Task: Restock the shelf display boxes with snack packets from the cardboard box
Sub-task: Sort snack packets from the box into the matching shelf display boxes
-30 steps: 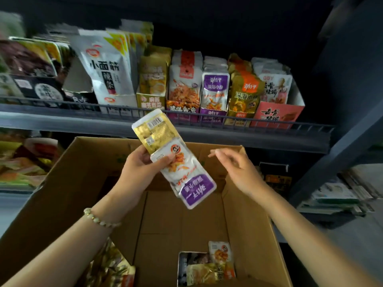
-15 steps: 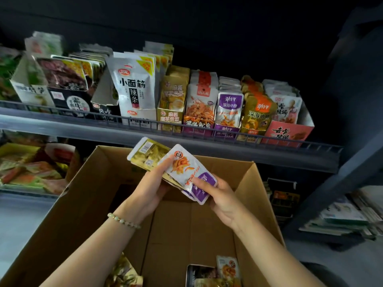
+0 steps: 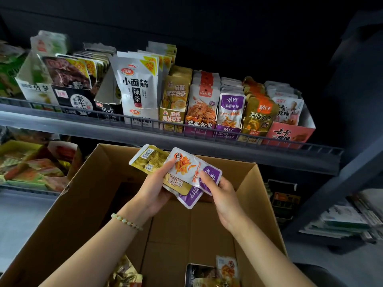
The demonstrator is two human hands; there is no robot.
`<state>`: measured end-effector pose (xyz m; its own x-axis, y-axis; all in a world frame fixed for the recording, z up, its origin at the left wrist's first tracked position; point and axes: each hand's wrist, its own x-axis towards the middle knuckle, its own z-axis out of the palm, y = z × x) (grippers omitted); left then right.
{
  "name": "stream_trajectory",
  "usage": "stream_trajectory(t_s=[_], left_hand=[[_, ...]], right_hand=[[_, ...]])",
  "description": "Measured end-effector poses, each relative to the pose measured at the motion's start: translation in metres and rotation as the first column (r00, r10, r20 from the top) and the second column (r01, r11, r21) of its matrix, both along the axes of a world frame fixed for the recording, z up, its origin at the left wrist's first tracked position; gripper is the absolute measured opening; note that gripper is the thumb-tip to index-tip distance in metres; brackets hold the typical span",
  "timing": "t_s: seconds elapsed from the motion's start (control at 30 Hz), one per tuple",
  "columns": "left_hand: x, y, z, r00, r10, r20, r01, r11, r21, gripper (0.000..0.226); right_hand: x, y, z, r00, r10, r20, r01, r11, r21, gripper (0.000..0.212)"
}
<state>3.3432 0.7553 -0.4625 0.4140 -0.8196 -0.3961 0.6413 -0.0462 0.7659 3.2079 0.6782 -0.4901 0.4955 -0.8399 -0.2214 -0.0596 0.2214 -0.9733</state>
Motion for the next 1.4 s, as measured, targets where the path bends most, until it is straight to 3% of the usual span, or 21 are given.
stream_trajectory(t_s=[0.07, 0.17, 0.3, 0.47, 0.57, 0.67, 0.8, 0.93, 1.07, 1.27, 1.4], left_hand=[[0.001, 0.002, 0.001, 0.999, -0.037, -0.003, 0.037, 0.999, 0.014, 0.015], [0.002, 0.004, 0.002, 0.995, -0.088, -0.036, 0.088, 0.996, -0.009, 0.020], [-0.001, 0.000, 0.009, 0.974, -0.225, -0.008, 0.225, 0.974, -0.029, 0.037], [-0.003, -0.017, 0.023, 0.953, -0.304, 0.002, 0.304, 0.951, -0.062, 0.037], [-0.005, -0.034, 0.035, 0.954, -0.300, -0.021, 0.299, 0.953, -0.057, 0.034], [-0.007, -0.049, 0.047, 0.958, -0.287, 0.027, 0.287, 0.958, 0.008, 0.029], [-0.001, -0.063, 0.055, 0.957, -0.273, 0.100, 0.270, 0.962, 0.042, 0.034], [0.005, -0.069, 0.060, 0.950, -0.289, 0.118, 0.288, 0.957, 0.025, 0.027], [0.007, -0.072, 0.060, 0.945, -0.269, 0.189, 0.260, 0.963, 0.070, 0.021], [0.014, -0.069, 0.055, 0.925, -0.261, 0.276, 0.226, 0.962, 0.151, 0.023], [0.018, -0.066, 0.055, 0.901, -0.283, 0.330, 0.245, 0.957, 0.155, 0.017]], right_hand=[[-0.003, -0.004, 0.003, 0.999, 0.005, 0.047, -0.007, 0.999, 0.035, 0.044], [-0.008, -0.010, 0.011, 0.984, 0.029, 0.174, -0.056, 0.987, 0.152, 0.028], [-0.010, -0.023, 0.021, 0.959, -0.031, 0.283, -0.050, 0.960, 0.275, 0.035], [-0.018, -0.052, 0.049, 0.965, -0.021, 0.260, -0.013, 0.992, 0.126, 0.023], [-0.028, -0.077, 0.070, 0.978, -0.058, 0.199, 0.059, 0.998, 0.001, 0.022], [-0.038, -0.112, 0.095, 0.987, -0.140, 0.081, 0.156, 0.956, -0.249, 0.021], [-0.042, -0.152, 0.138, 0.977, -0.181, -0.113, 0.069, 0.769, -0.636, 0.021], [-0.028, -0.182, 0.174, 0.950, -0.184, -0.251, -0.111, 0.551, -0.827, 0.024], [-0.002, -0.198, 0.187, 0.887, -0.164, -0.433, -0.335, 0.418, -0.844, 0.028], [0.025, -0.200, 0.169, 0.761, -0.012, -0.649, -0.575, 0.450, -0.683, 0.043], [0.027, -0.199, 0.156, 0.683, -0.102, -0.723, -0.629, 0.420, -0.654, 0.047]])
